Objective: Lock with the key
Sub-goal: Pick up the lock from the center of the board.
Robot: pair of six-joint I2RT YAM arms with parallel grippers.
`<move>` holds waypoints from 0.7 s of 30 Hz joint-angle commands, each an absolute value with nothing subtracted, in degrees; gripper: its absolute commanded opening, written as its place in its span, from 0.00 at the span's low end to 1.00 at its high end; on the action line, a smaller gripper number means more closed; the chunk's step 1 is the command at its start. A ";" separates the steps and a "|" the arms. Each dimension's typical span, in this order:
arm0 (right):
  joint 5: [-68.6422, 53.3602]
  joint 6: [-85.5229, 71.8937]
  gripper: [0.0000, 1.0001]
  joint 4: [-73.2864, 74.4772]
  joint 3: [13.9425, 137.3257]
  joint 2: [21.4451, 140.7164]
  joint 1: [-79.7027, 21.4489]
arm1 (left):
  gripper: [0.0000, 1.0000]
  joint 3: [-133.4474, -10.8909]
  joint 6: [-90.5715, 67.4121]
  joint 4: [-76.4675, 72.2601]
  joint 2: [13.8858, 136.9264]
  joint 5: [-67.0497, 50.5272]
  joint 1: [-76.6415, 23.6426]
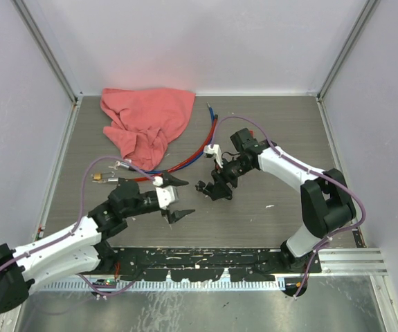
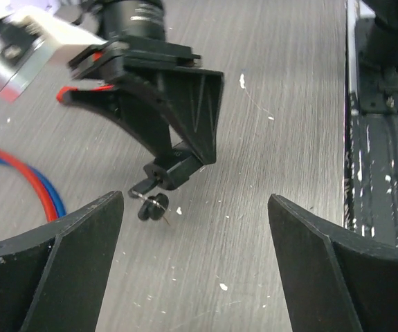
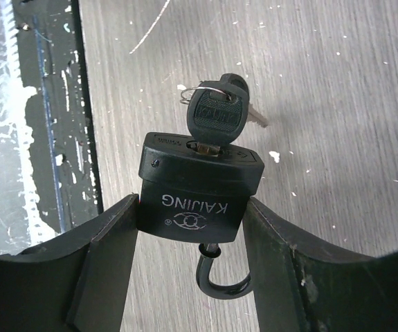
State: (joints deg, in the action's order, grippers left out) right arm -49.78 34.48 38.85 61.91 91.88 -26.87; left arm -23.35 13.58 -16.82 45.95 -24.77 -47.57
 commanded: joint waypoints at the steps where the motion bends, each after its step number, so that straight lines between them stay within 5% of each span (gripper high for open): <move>1: -57.93 38.56 0.03 41.85 66.17 90.34 -26.71 | 0.87 -30.09 32.63 -7.39 51.39 -21.82 -52.02; 21: -64.36 45.70 0.02 50.31 69.21 93.90 -26.73 | 0.81 -37.24 43.07 -13.65 68.41 -16.51 -56.22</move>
